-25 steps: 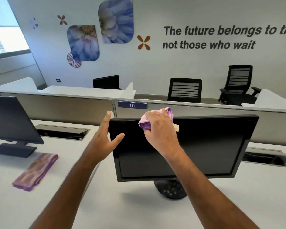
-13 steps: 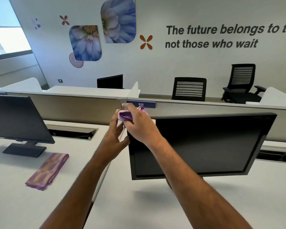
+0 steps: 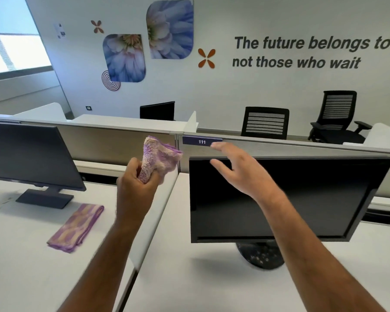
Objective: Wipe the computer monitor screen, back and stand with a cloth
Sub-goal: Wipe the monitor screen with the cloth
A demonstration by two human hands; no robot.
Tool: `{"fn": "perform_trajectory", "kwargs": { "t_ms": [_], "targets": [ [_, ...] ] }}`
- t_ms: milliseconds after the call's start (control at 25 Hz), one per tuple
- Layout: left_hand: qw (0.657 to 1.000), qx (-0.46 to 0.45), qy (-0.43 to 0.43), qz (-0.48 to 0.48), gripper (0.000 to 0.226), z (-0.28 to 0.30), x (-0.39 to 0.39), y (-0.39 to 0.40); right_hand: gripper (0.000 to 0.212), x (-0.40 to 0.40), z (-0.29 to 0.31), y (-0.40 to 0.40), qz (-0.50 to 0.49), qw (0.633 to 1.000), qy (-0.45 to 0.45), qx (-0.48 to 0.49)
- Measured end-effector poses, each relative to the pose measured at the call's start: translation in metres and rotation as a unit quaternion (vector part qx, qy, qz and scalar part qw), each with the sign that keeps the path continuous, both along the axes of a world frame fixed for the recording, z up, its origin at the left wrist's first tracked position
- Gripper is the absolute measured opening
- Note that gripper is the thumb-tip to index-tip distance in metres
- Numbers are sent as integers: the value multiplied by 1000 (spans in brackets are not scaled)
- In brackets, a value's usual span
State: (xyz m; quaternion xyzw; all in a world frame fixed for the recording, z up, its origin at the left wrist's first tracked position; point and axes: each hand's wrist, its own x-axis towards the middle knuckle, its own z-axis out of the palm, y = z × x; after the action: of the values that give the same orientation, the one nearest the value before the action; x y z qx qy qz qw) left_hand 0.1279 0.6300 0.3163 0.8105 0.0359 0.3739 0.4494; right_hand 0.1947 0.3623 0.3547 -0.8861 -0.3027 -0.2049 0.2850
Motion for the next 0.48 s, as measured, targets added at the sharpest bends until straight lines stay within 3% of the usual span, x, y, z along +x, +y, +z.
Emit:
{"fn": "perform_trajectory", "kwargs": {
  "t_ms": [200, 480],
  "targets": [
    [996, -91, -3, 3, 28, -10, 7, -19, 55, -5, -29, -24, -47, 986, -20, -156],
    [993, -9, 59, -102, 62, -41, 39, -81, 54, -2, -33, -20, -56, 990, -17, -126]
  ]
}}
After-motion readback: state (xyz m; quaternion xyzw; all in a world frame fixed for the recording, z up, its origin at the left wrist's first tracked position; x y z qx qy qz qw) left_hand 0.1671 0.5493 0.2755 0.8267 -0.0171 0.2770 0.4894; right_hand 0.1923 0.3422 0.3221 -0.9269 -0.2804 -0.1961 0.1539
